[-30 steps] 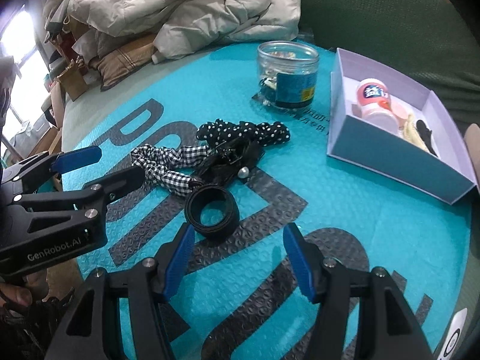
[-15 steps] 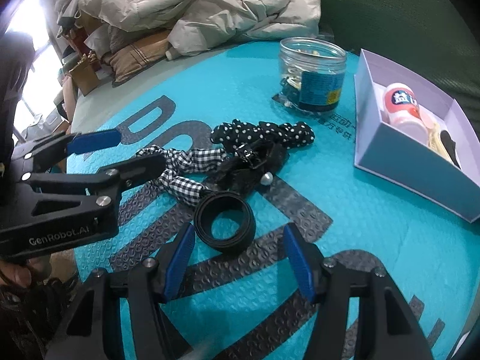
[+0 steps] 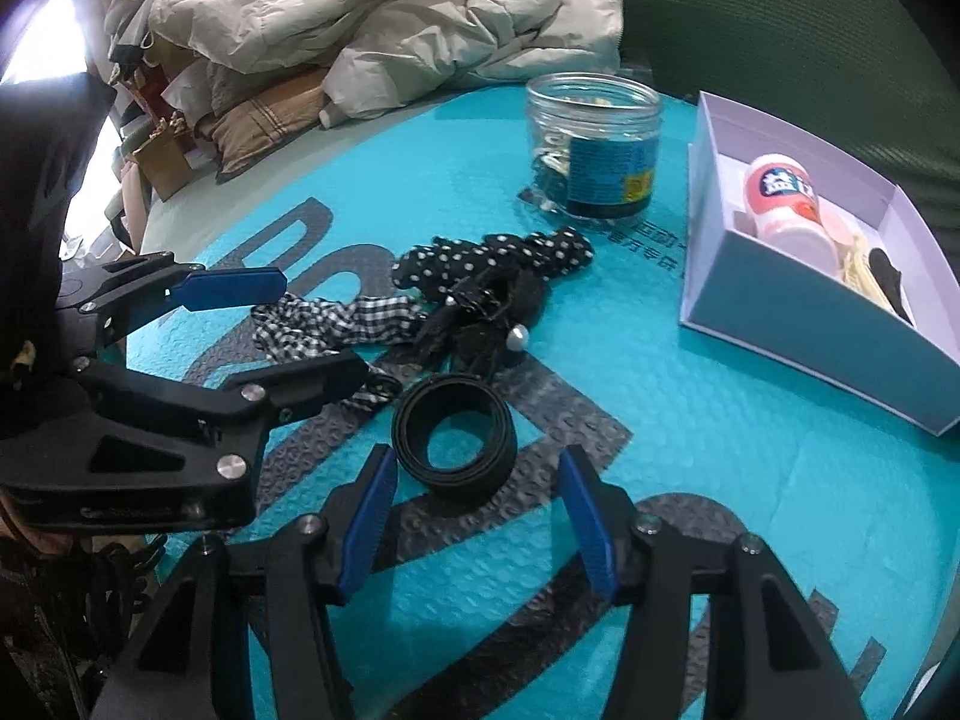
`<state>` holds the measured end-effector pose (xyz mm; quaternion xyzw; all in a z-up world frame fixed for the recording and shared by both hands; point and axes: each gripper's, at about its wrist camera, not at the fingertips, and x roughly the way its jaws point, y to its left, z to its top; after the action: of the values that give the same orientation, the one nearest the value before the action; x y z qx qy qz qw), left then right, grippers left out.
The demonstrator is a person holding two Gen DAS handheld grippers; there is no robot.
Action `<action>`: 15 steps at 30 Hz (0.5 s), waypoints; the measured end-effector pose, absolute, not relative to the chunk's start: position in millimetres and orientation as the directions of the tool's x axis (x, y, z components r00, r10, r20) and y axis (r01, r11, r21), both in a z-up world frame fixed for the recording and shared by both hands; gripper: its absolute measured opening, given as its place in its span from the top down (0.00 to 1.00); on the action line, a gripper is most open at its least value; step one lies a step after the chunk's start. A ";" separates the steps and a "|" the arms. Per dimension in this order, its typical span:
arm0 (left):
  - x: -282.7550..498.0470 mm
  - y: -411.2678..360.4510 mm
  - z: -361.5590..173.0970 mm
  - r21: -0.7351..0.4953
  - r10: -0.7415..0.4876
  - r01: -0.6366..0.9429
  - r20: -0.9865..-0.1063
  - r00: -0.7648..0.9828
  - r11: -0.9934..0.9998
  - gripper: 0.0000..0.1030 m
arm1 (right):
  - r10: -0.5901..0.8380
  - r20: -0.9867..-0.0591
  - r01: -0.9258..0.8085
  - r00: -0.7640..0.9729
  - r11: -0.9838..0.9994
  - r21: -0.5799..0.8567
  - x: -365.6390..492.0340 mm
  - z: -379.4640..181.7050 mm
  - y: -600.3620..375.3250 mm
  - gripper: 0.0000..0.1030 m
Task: Organize objects
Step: 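Withdraw both tools from the box toward the scrunchies and black hair tie, then grasp the gingham scrunchie with the left gripper while the right gripper approaches the black hair tie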
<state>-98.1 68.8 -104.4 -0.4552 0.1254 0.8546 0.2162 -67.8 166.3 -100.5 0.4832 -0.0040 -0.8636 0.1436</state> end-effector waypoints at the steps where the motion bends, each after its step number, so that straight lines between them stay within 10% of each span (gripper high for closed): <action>1: -98.7 69.7 -105.6 0.028 0.250 -0.490 -0.834 -0.493 -0.871 0.30 | -0.248 -0.835 0.238 -0.492 -0.960 0.145 -67.9 -101.0 167.8 0.45; 15: -105.2 85.6 -123.1 0.111 0.223 -0.600 -0.862 -0.455 -0.793 0.26 | -0.232 -0.843 0.219 -0.485 -0.966 0.139 -66.9 -106.6 172.4 0.45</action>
<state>-105.2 85.6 -123.1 -0.4589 0.2049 0.8281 0.2485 -66.9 172.4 -106.6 0.4903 -0.0065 -0.8616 0.1308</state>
